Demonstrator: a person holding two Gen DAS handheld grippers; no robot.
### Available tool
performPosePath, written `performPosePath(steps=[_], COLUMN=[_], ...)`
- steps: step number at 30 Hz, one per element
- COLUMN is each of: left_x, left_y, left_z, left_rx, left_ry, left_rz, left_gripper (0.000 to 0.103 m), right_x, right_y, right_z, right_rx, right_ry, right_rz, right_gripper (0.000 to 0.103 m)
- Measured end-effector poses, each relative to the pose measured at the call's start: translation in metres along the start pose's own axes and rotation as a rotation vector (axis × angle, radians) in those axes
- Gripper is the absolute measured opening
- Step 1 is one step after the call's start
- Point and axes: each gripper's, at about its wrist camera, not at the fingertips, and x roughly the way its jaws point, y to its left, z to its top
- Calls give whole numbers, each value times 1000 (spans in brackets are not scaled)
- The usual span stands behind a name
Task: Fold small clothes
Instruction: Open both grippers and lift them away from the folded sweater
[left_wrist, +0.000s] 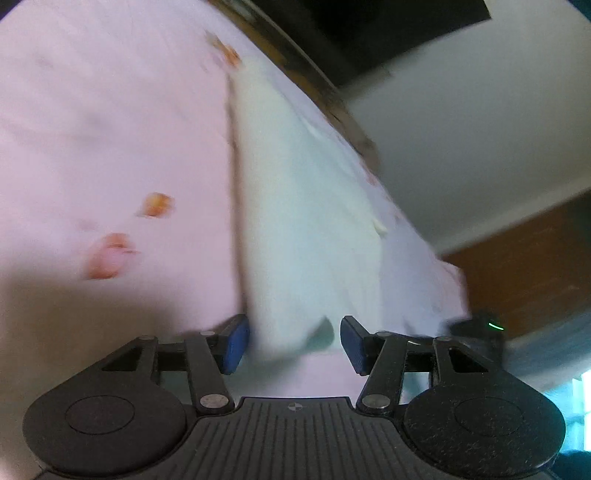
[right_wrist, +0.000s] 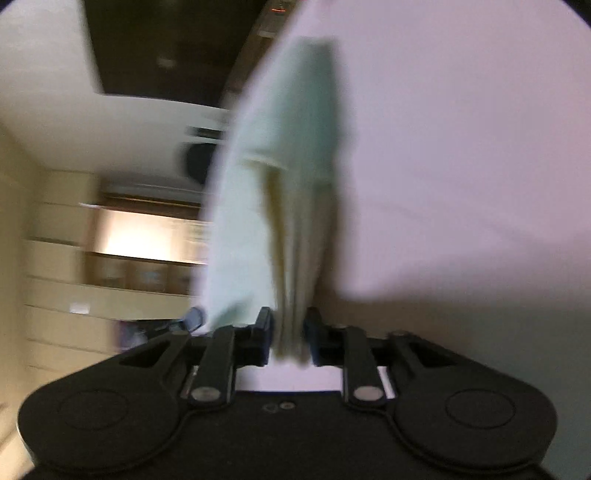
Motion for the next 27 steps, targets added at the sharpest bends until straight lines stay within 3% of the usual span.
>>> performPosePath(steps=[1,3,6,9,11,12,14,15,16,18,22,23,25,27], left_x=[-10,-13,16,26,22,17,-6,-16,-26,-49,-84,-91,-103,-115], left_y=[-12,-28,-44,-77,-108,-121,-142,-152,-162,-163,-183,-187,-189,-192], left_z=[-3,-8,-16,-35,-45,-55,-74,-85,-98,-112,-154,-161,-171,-184], left_rx=[58,128,194,424,508,528,516,508,509,503,473,465,436,426], left_ry=[-53,-137,-127,-122,-160,-182,-256,-291,-301,-283,-271,-271,-277,-280], left_rz=[117,171,307,548,648,668,673,662,653,660,606,580,540,497], left_gripper=[56,81,84,85,86,93,103,103,103,103,103,103,103,103], right_x=[-10,-28,-27,0,-6,-15,-35,-58,-74,-111,-144,-156,-176,-188], right_y=[6,35,68,62,75,85,99,106,111,127,146,145,145,150], right_z=[-4,-14,-27,-32,-34,-41,-51,-65,-76,-108,-190,-208,-246,-276], right_rx=[-38,-212,-390,-405,-408,-416,-450,-465,-467,-458,-376,-332,-235,-206], right_ry=[-21,-105,-173,-102,-79,-90,-132,-165,-193,-253,-307,-290,-278,-291], right_rz=[-27,-96,-177,-339,-387,-405,-406,-406,-398,-393,-407,-376,-233,-166], right_gripper=[25,25,30,25,26,31,35,46,65,75,82,82,82,82])
